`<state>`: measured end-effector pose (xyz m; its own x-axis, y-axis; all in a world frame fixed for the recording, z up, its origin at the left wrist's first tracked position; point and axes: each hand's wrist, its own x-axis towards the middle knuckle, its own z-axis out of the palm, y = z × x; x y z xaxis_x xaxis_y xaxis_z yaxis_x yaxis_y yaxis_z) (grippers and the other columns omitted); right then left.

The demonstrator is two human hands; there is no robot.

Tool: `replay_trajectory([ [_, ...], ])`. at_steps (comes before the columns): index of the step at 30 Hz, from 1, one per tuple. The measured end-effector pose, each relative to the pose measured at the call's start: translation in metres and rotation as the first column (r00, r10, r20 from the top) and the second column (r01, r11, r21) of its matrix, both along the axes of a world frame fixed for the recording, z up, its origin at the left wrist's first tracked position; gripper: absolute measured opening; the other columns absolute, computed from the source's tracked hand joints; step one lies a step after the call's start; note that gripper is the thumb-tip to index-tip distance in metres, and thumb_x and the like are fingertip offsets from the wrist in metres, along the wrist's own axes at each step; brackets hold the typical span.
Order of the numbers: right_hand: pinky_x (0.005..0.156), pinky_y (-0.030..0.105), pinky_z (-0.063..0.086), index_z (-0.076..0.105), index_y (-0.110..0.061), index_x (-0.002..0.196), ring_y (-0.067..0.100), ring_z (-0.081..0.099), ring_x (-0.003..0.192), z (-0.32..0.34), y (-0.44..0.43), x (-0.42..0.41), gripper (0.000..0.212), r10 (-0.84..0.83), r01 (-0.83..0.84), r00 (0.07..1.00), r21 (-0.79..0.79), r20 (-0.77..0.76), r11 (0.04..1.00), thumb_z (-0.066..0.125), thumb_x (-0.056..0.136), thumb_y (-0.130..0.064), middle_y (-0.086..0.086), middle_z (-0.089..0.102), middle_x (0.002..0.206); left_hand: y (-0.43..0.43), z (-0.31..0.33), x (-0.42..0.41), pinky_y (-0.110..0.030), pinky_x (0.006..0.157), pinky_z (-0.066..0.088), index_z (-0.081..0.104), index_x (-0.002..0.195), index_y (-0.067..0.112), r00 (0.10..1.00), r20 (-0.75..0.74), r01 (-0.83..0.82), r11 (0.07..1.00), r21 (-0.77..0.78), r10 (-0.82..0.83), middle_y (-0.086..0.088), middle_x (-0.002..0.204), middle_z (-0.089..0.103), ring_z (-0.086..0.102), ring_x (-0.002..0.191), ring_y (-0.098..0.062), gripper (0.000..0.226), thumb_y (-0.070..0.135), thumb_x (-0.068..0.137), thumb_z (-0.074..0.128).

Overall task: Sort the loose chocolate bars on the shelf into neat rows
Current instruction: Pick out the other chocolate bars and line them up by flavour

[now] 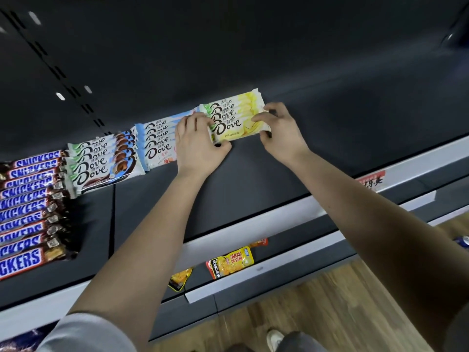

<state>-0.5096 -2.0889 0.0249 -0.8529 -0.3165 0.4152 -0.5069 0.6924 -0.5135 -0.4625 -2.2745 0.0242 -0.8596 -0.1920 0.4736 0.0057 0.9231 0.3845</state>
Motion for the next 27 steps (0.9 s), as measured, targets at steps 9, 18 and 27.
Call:
replay_trajectory([
  [9, 0.087, 0.039, 0.05, 0.05, -0.012, 0.126, 0.026, 0.048, 0.116, -0.0013, -0.0018, 0.0004, 0.045, -0.022, 0.022, 1.0, -0.02, -0.017, 1.0, 0.057, 0.082, -0.009, 0.009, 0.036, 0.136, -0.0001, 0.0007, 0.0009, -0.035, 0.108, 0.026, 0.053, 0.111, 0.014, 1.0, -0.003, -0.014, 1.0, 0.003, 0.014, -0.001, 0.125, 0.051, 0.039, 0.121, -0.028, 0.05, 0.038, 0.068, 0.059],
  [18, 0.088, 0.036, 0.045, 0.051, -0.007, 0.125, 0.03, 0.042, 0.111, -0.0005, -0.0043, 0.0034, 0.044, -0.067, 0.07, 0.996, 0.044, -0.066, 0.997, 0.056, 0.082, -0.014, 0.011, 0.039, 0.134, -0.0028, 0.0079, 0.0071, -0.046, 0.108, 0.026, 0.053, 0.112, 0.009, 0.987, -0.096, -0.122, 0.987, 0.106, 0.132, -0.007, 0.114, 0.059, 0.046, 0.111, -0.032, 0.041, 0.017, 0.075, 0.039],
  [27, 0.085, 0.03, 0.047, 0.057, -0.012, 0.118, 0.023, 0.045, 0.114, -0.0004, -0.0019, 0.0028, 0.036, 0.022, -0.021, 1.0, 0.045, -0.019, 0.999, 0.056, 0.083, -0.008, 0.006, 0.044, 0.128, -0.0017, 0.0042, 0.0049, -0.044, 0.105, 0.03, 0.058, 0.109, 0.006, 0.976, -0.057, -0.211, 0.977, 0.021, 0.212, -0.013, 0.109, 0.061, 0.048, 0.107, -0.035, 0.037, 0.029, 0.082, 0.049],
])
